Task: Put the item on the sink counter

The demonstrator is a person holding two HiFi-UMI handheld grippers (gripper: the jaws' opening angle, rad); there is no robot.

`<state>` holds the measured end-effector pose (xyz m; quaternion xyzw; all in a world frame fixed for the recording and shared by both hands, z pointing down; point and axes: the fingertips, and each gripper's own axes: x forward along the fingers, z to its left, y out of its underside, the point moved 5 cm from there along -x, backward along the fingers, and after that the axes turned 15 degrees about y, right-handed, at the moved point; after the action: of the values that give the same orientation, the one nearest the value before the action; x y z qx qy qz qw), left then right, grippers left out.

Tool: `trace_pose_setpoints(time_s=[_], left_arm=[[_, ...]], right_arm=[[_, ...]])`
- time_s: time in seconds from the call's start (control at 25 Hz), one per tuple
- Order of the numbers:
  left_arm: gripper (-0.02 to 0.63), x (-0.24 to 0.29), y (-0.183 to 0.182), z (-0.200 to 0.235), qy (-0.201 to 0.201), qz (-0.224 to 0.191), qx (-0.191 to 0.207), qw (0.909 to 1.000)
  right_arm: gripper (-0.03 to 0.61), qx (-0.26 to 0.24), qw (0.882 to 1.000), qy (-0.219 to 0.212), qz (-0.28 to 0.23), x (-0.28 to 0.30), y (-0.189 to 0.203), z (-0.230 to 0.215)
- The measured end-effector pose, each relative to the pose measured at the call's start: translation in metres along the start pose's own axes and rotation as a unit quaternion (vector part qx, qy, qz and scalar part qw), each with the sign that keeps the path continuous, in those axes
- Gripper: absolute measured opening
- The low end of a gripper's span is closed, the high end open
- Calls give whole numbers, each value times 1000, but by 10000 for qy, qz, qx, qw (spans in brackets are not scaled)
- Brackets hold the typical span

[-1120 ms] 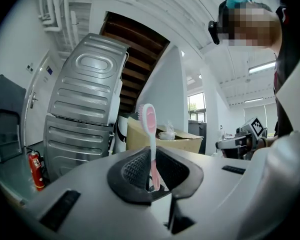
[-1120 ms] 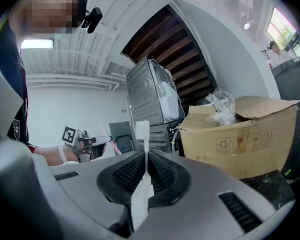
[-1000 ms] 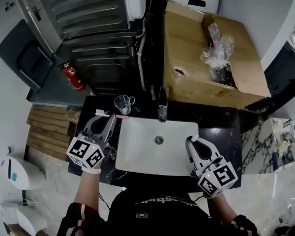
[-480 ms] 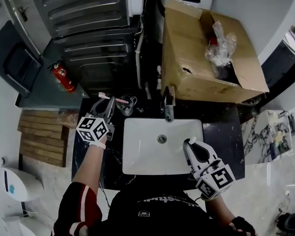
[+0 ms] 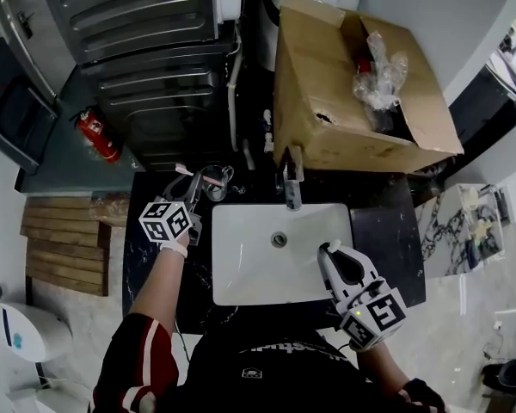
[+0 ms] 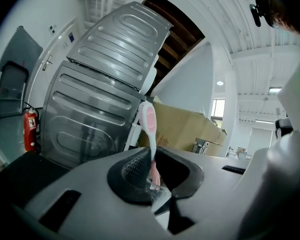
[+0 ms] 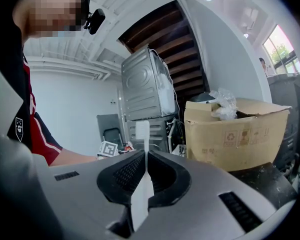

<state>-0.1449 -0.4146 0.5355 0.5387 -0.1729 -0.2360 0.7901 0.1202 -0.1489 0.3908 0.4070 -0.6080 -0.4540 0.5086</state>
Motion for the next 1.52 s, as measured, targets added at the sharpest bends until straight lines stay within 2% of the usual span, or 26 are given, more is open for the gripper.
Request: trace_pose_setpoints(time_s=[0.16, 0.32, 0.56, 0.88, 1.0, 1.12, 1.28, 1.44, 1.52], left_arm=[[38, 3, 9, 1, -54, 41, -148, 9999], [38, 2, 16, 1, -138, 102, -234, 9996], [37, 2, 20, 0, -174, 178, -165, 9996], [38, 3, 21, 0, -131, 169, -100, 9997], [42, 5, 20, -2, -65, 206, -67, 9997], [129, 7, 19, -7, 4, 326, 44, 9995], [214, 2, 24, -7, -130, 534, 113, 9984], [227, -15, 30, -5, -304, 621, 74, 9976], [227, -29, 34, -4, -408, 566, -72, 9975]], right_arm=[[44, 163, 9995, -59, -256, -2, -8, 2], [44, 89, 9999, 69, -102, -7, -3, -3], [44, -10, 9999, 120, -28, -13, -1, -6], [44, 161, 9996, 73, -215, -15, -7, -8], [44, 65, 9998, 158, -57, -15, -1, -13], [44, 32, 9999, 132, 22, -15, 0, -15], [44, 99, 9998, -1, -195, -13, -8, -12], [44, -4, 9999, -38, -154, -11, -7, -13], [44, 36, 9998, -118, -175, -9, -9, -11]])
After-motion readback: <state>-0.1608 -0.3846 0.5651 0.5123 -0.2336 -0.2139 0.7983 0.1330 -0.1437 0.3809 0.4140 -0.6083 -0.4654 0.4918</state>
